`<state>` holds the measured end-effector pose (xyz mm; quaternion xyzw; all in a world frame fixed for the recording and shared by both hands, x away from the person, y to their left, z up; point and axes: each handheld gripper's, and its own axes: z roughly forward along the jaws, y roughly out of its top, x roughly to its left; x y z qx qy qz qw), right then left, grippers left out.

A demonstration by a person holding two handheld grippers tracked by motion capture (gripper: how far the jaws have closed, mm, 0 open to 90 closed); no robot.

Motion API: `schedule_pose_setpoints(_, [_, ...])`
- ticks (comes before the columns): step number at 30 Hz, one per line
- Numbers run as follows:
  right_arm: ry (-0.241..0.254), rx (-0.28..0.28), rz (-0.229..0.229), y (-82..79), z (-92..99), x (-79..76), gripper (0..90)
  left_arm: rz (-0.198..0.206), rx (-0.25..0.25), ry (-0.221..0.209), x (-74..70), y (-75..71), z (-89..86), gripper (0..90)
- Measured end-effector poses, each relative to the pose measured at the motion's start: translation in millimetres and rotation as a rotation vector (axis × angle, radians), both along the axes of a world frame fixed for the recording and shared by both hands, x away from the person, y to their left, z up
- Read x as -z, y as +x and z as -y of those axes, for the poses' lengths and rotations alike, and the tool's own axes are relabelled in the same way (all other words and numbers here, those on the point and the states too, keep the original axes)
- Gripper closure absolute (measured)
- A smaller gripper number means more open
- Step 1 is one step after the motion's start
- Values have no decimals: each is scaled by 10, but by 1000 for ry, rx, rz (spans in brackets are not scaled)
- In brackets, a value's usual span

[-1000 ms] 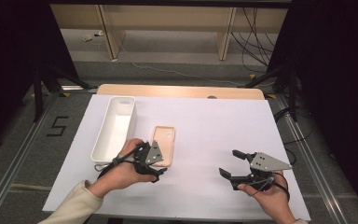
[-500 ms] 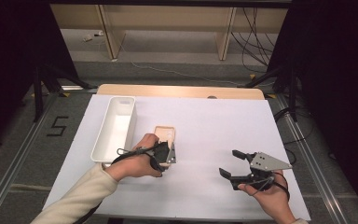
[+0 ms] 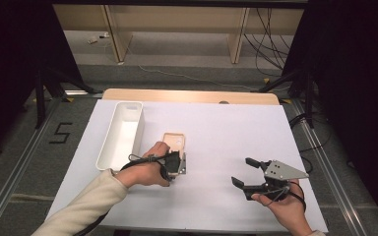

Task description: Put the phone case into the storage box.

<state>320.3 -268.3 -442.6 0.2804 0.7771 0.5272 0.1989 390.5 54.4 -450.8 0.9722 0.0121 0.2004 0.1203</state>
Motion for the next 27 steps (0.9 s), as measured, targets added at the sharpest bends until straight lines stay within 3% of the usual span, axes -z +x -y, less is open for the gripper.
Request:
schedule_pose_setpoints(1, [2,0,-6,-4,-2,-2,192,-3,1,6,4,8,-8,346])
schedule_pose_setpoints(2, [16,-1,21,11,-11,8,192,-3,1,6,4,8,-8,346])
schedule_pose_setpoints(6, [-1,-2,-15,-4,-5,0,192,3,1,16,20,33,-16,346])
schedule_pose_setpoints(7, [-2,0,5,5,-4,4,192,3,1,16,20,33,-16,346])
schedule_pose_setpoints(20, [1,0,2,4,-2,4,192,7,2,53,102,63,-6,349])
schedule_pose_setpoints(22, [22,-5,15,18,-17,21,192,2,-2,54,116,67,-13,349])
schedule_pose_setpoints(26, [22,-7,14,17,-20,20,192,3,0,56,115,75,-13,347])
schedule_pose_setpoints(27, [1,-3,-8,3,-5,3,192,7,2,60,115,75,-12,349])
